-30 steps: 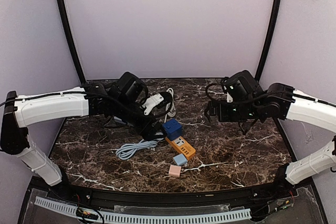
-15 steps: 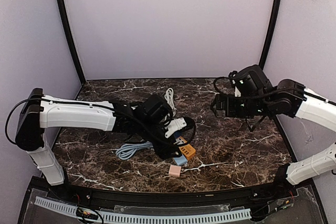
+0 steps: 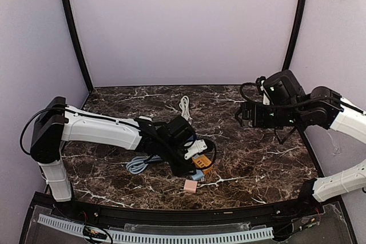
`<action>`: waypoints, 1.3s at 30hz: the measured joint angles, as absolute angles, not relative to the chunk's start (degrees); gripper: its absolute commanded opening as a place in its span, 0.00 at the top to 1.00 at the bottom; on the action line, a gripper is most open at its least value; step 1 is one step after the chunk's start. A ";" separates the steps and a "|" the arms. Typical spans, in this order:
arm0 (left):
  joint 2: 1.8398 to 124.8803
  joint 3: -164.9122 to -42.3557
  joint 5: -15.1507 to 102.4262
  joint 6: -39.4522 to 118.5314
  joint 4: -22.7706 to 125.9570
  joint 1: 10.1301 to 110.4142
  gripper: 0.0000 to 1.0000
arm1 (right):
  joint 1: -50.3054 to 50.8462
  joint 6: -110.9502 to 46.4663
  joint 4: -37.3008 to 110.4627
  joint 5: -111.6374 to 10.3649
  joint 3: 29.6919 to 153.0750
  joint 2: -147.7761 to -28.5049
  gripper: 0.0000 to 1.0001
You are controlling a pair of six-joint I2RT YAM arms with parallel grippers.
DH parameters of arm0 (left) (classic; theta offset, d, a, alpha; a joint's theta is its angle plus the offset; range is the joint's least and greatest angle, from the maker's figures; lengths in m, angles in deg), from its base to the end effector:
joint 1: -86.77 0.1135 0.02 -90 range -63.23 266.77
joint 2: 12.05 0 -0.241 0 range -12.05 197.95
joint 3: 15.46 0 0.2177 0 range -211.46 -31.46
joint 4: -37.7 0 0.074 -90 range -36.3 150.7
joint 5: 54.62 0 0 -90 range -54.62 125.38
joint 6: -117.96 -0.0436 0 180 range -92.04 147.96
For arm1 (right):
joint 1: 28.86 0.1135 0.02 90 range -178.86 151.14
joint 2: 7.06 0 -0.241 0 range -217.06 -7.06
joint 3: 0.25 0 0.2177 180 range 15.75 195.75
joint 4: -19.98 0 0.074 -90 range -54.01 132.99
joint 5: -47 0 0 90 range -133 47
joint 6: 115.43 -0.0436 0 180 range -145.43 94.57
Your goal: Insert the plug
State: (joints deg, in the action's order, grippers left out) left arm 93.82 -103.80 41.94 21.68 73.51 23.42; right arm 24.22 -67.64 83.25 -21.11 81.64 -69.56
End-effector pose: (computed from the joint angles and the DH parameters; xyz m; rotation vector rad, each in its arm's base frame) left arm 0.1586 -0.3272 0.1856 1.5135 2.0906 -0.5383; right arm 0.1311 0.1474 0.3202 -0.0293 2.3055 0.4235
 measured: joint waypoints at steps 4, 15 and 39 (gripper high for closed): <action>95.81 -103.78 41.25 21.65 73.05 23.16 0.48 | 24.22 -68.21 83.71 -21.13 81.64 -69.49 0.01; 96.31 -103.69 40.22 21.74 71.28 23.03 0.45 | 24.20 -70.79 84.56 -21.28 80.96 -67.92 0.01; 98.76 -101.81 37.66 22.75 71.06 21.56 0.53 | 24.20 -73.74 85.50 -21.76 80.96 -69.45 0.01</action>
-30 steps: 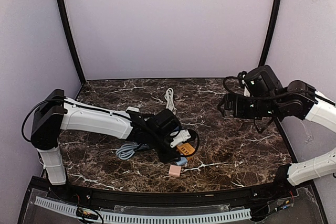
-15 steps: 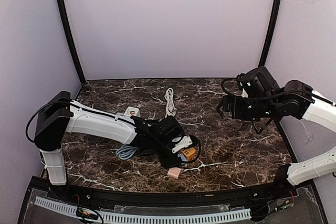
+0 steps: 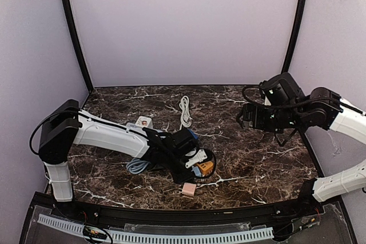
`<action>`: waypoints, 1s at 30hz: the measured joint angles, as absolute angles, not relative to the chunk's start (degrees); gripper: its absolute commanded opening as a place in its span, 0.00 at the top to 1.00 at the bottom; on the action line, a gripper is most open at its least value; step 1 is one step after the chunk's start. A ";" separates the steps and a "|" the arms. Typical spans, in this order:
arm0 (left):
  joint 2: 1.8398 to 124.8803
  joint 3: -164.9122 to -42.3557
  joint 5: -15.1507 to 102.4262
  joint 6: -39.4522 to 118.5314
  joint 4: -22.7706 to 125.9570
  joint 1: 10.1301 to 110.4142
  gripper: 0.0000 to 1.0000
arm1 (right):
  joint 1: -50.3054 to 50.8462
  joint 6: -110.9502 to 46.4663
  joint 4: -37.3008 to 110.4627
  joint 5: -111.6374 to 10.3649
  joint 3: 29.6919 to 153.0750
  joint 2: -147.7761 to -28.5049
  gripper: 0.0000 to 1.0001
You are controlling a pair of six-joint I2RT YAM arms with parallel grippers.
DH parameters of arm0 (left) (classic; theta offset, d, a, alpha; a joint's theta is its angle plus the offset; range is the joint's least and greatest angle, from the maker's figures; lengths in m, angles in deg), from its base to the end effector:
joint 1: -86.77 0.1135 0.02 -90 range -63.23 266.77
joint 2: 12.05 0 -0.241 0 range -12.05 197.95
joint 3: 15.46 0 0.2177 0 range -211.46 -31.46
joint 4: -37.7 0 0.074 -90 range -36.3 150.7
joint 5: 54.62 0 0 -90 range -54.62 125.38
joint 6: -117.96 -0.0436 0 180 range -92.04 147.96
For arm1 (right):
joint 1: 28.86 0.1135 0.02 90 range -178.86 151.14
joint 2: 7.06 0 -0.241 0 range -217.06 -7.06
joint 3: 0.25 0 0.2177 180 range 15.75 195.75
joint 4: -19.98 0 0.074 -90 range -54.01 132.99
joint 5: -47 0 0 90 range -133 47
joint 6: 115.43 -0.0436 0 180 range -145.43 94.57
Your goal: Insert the plug
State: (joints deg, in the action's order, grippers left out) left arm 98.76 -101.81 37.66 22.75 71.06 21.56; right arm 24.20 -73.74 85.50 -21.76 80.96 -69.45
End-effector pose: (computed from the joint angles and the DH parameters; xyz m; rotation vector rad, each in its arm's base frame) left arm 0.1521 -0.3334 0.1491 1.5359 2.1502 -0.4266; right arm 0.1286 0.1448 0.3139 0.0775 2.3577 0.4430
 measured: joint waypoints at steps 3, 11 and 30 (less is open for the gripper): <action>99.00 -101.72 37.66 23.23 70.82 21.56 0.59 | 24.20 -74.40 85.63 -21.83 80.85 -69.19 0.01; 99.00 -101.35 37.88 23.97 69.36 21.56 0.80 | 24.20 -76.21 86.22 -22.40 78.80 -66.91 0.01; 94.56 -101.05 38.99 24.95 70.34 21.56 0.92 | 24.20 -77.00 87.12 -26.53 75.30 -68.16 0.01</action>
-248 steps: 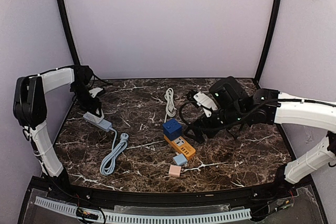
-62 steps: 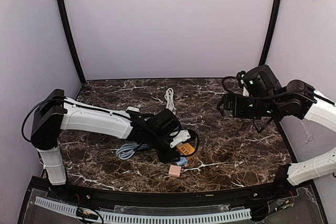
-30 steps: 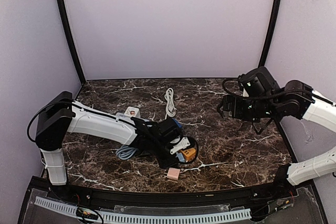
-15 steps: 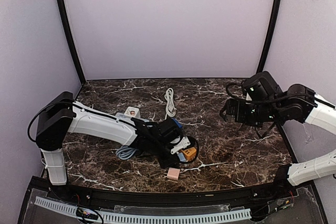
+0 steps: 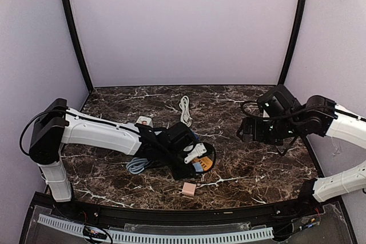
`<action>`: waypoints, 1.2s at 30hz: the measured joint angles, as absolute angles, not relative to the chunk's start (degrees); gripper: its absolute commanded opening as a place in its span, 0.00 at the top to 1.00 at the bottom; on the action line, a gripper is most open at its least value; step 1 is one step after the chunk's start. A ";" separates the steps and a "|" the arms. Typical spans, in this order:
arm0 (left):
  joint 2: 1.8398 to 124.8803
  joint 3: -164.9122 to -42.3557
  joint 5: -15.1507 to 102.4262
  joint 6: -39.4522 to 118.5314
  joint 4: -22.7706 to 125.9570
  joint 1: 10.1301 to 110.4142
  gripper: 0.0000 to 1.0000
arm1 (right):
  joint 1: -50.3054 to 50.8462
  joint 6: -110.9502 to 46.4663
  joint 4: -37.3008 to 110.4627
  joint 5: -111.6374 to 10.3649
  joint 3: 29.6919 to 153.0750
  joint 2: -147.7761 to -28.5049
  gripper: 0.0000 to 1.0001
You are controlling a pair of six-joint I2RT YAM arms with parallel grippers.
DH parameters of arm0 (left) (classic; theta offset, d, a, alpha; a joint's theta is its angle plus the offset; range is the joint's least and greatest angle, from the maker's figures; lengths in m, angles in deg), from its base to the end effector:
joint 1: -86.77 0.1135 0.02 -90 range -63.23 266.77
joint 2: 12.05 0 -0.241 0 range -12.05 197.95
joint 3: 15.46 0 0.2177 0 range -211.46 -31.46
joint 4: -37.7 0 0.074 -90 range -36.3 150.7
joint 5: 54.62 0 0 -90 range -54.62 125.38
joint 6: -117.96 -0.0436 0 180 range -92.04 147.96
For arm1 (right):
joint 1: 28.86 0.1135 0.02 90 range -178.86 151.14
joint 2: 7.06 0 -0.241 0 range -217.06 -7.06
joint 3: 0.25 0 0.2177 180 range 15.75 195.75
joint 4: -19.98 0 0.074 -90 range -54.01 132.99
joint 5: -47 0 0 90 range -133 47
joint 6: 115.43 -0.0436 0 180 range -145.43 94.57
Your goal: Insert the plug
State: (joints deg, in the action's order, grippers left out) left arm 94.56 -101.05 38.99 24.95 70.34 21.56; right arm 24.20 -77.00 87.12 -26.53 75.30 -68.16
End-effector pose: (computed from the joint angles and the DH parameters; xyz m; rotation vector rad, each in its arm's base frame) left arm 0.1492 -0.3296 0.1717 1.4710 2.1243 -0.5077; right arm 0.1208 0.1401 0.2867 0.0892 2.4893 0.4446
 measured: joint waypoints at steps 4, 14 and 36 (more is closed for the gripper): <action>93.25 -101.29 39.02 24.28 71.94 21.56 0.93 | 24.20 -77.00 87.12 -28.10 74.91 -69.34 0.01; 91.20 -103.93 37.77 23.51 75.48 21.56 0.98 | 24.20 -78.62 85.57 -32.56 72.70 -70.19 0.01; 88.59 -109.33 34.38 22.55 75.17 21.93 0.99 | 23.79 -87.71 74.38 -35.77 63.26 -59.72 0.01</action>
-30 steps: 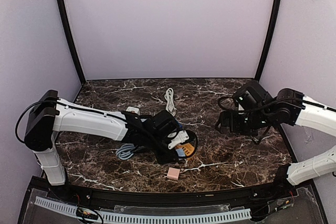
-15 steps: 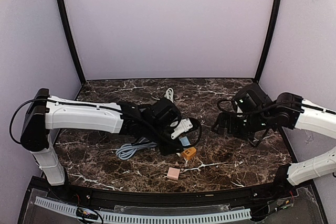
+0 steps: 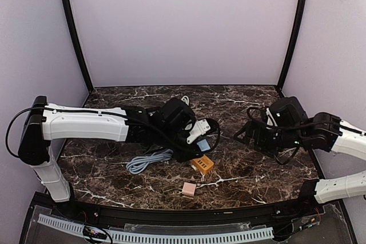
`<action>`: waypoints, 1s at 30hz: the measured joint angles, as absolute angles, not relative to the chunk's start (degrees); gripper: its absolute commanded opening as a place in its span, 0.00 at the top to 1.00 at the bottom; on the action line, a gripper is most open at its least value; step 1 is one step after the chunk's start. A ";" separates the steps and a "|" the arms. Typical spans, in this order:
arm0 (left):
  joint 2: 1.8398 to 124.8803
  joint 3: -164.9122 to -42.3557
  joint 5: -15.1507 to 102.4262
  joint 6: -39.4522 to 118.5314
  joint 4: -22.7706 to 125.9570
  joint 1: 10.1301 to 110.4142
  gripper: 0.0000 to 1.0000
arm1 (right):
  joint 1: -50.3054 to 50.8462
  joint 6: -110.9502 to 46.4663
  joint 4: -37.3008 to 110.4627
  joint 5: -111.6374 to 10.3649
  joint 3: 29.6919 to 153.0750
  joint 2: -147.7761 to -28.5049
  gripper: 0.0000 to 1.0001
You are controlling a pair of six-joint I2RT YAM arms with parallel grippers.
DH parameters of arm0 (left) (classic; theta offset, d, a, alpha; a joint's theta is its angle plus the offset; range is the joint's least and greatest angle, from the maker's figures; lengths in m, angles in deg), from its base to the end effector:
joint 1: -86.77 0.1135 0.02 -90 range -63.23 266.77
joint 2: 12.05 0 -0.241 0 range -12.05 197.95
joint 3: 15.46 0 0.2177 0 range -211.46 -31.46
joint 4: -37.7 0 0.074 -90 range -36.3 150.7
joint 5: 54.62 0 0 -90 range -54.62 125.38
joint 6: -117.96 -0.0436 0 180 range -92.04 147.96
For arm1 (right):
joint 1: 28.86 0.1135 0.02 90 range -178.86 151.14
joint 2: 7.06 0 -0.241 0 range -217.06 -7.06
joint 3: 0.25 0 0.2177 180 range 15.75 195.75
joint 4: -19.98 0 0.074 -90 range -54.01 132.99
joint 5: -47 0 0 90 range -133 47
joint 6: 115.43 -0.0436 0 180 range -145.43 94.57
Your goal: Insert the plug
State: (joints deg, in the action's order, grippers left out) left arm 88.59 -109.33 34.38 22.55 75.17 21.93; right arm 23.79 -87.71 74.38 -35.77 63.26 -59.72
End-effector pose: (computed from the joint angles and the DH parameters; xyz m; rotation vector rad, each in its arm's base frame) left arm 0.1558 -0.3300 0.2427 1.3714 1.9648 -0.4830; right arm 0.1091 0.1339 0.2653 0.2756 2.4692 0.8141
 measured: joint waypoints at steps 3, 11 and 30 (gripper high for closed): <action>87.28 -108.98 37.33 22.18 72.72 22.68 0.99 | 22.82 -87.18 72.72 -37.65 63.23 -59.75 0.01; 84.62 -107.38 47.82 20.71 67.41 26.57 0.99 | 16.70 -79.62 67.47 -52.01 64.81 -65.60 0.01; 85.27 -110.10 59.15 10.14 69.20 29.08 0.99 | 12.90 -74.44 63.93 -76.78 72.33 -73.63 0.09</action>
State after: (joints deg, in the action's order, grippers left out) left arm 85.27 -110.10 59.15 10.14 69.20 29.08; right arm 12.90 -74.44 63.93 -76.78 72.33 -73.63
